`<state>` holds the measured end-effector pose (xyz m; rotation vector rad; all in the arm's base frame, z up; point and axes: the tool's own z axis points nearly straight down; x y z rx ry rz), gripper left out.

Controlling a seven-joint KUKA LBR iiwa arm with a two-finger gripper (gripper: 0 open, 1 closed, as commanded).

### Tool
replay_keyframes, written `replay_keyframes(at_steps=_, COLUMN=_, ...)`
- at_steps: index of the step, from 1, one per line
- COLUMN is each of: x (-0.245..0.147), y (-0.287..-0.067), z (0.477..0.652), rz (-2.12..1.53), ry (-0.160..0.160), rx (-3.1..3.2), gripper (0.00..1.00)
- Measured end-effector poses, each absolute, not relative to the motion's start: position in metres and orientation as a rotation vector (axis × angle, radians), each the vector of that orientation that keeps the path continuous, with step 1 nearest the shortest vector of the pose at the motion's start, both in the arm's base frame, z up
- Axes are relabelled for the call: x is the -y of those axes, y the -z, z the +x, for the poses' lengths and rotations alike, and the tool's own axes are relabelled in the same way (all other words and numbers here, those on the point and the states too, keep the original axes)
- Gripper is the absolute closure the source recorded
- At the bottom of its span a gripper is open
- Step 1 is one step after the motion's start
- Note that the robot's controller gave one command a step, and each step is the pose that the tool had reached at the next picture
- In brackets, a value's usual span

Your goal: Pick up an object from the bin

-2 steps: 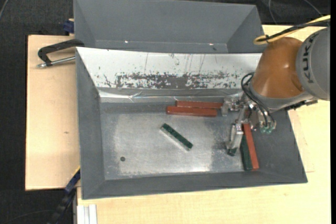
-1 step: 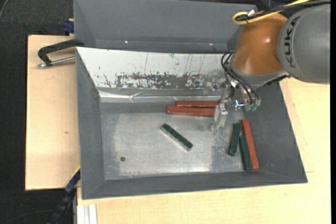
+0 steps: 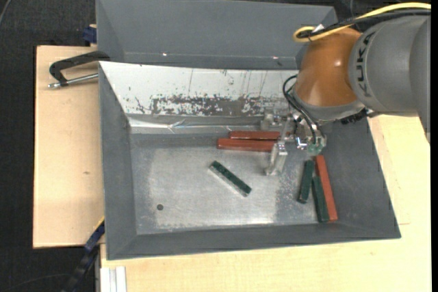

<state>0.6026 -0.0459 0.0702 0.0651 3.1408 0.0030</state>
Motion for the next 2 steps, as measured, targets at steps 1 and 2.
replay_keyframes(at_steps=1, x=0.046, y=-0.071, z=0.603, rz=0.065, ry=-0.001, rx=-3.138, gripper=1.00)
replay_keyframes(at_steps=2, x=0.025, y=-0.205, z=0.587, rz=0.095, ry=-0.002, rx=-3.126, gripper=1.00)
